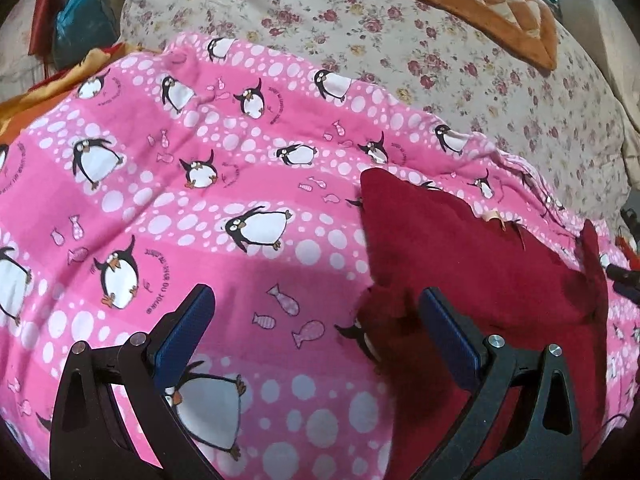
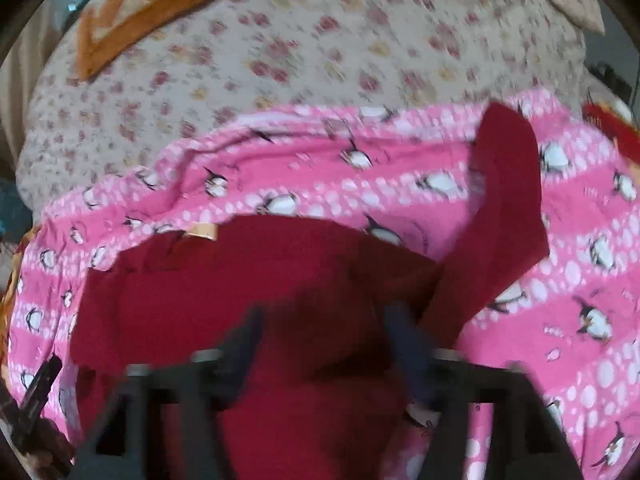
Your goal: Fold small clothes
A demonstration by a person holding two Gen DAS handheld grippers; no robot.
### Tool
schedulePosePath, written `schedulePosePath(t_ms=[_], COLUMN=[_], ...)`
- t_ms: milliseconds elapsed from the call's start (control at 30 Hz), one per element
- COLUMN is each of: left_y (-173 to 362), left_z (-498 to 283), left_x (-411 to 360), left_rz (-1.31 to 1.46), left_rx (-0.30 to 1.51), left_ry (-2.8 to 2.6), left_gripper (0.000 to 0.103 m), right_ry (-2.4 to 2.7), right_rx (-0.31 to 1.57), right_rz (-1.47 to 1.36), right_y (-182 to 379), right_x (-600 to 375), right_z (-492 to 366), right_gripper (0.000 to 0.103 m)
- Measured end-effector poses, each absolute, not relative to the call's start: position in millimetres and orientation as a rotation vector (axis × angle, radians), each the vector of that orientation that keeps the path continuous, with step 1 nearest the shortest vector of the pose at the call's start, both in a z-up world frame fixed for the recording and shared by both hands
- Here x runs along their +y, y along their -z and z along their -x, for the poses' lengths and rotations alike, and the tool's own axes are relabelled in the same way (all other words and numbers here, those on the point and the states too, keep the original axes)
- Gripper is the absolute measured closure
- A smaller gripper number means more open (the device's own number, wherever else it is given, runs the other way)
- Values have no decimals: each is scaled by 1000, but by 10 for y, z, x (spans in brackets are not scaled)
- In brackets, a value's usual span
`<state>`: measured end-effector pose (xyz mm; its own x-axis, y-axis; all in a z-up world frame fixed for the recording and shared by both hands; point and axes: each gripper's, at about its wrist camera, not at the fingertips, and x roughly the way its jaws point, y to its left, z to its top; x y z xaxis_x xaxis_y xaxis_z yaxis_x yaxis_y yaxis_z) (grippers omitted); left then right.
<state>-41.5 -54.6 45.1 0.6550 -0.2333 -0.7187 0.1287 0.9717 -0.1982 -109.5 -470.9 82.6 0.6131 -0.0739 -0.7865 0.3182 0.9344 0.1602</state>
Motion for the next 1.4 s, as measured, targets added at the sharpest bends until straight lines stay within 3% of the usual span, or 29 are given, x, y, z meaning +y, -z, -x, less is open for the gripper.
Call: schedulePosePath(t_ms=[167,367,500,800,967,1067,1167,1400], left_y=[-410,-243,-211,-297,-299,-327,-367,-494], left_z=[338,259,238,297,305,330,355,456], left_x=[-690,-776,-769,-780,-785,-743,-692,-673], left_rz=[72,-15,-10,-2,-4,19,53,61], left_rx=[841,874,882,835,827,817,816,801], left_ry=[171,127,130,138,132,138,141,138], left_gripper=[1,1,1,1,1,1,1,1], right_ry=[71,-143,-110,-13,163,154,126,171], right_rx=[804,940,1034,950,1034,997,948,901], right_rz=[-221,-13,-17,-13,-107,-121,-136,-182], right_y=[-1062,-586,-152,-492,-273,-408,-472,-535], right_x=[-4182,-3102,-2944,-3741,-4522,-4557,-4478,-4645], right_z=[971,308,23,666,922,1092,1204,1465], right_gripper=[35,47,47,46,45,44,36,36])
